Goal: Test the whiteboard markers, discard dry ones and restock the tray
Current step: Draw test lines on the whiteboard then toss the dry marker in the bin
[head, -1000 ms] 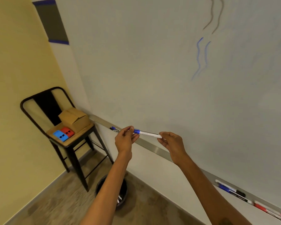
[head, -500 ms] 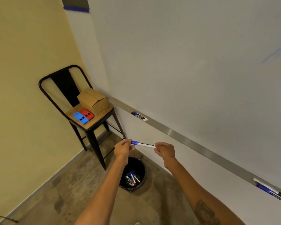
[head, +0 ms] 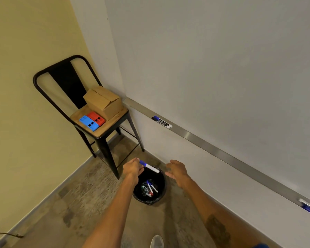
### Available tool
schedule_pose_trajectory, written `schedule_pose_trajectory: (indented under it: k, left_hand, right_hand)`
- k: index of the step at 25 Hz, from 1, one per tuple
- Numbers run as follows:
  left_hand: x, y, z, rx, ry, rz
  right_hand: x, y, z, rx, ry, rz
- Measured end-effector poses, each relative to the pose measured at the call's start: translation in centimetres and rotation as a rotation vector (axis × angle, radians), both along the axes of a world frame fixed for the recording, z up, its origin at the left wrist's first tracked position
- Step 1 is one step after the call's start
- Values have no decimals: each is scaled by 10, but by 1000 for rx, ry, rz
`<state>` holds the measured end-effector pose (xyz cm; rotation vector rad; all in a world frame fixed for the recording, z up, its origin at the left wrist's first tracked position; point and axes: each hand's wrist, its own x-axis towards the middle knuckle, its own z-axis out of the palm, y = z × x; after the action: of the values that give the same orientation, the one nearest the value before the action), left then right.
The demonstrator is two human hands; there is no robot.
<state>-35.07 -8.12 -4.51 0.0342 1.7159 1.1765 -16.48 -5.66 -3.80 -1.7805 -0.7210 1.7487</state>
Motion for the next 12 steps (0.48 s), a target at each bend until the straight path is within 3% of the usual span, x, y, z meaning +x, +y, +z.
schedule_pose_trajectory:
  k: [5,12]
  left_hand:
    - [4,8,-7,3,7,-44]
    - [83,20,1,63,34,-223]
  right_hand:
    - [17,0,-10,-54,10,-51]
    - [69,0,12,64,82,-46]
